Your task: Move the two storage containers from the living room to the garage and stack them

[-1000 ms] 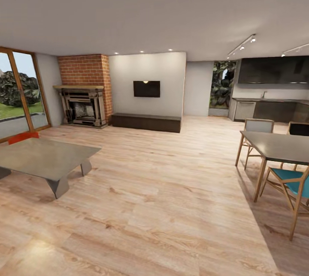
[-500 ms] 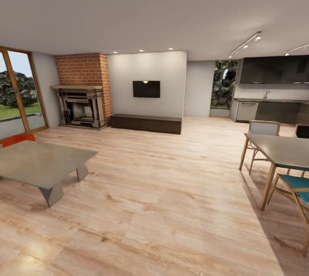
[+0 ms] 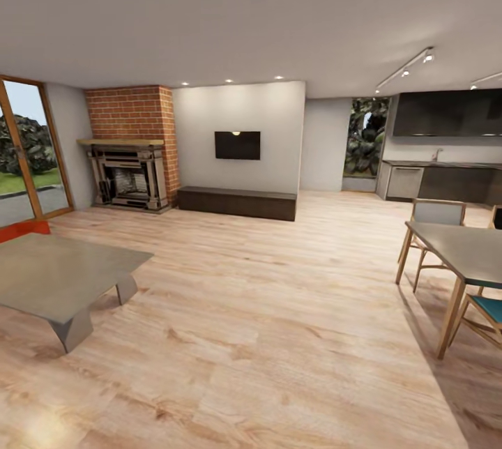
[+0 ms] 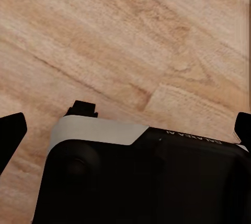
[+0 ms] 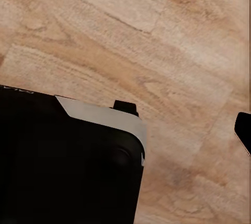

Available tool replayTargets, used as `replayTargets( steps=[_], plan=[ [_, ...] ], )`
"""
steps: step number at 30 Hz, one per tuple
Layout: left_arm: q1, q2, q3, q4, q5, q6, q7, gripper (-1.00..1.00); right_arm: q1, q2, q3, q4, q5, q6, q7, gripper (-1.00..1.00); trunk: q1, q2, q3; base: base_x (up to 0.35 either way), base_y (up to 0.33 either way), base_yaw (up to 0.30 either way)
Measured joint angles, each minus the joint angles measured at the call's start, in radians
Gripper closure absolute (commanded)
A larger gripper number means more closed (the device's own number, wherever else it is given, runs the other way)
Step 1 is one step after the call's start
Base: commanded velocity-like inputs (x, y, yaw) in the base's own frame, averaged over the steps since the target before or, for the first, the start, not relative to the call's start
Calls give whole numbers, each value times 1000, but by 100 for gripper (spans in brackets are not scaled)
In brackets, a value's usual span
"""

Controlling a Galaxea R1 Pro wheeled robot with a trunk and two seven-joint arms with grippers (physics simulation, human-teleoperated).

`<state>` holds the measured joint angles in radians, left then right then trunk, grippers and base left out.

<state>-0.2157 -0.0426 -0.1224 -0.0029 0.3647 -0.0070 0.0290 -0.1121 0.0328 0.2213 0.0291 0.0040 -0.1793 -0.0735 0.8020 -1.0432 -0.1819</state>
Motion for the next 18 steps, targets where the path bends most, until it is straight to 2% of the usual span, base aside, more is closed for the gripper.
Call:
replayTargets(
  steps=[18],
  plan=[
    [0,0,0,0,-1,1,-1,-100,0,0,1,0,-1,2,-9,-100,0,0,0,331,0,0]
  ],
)
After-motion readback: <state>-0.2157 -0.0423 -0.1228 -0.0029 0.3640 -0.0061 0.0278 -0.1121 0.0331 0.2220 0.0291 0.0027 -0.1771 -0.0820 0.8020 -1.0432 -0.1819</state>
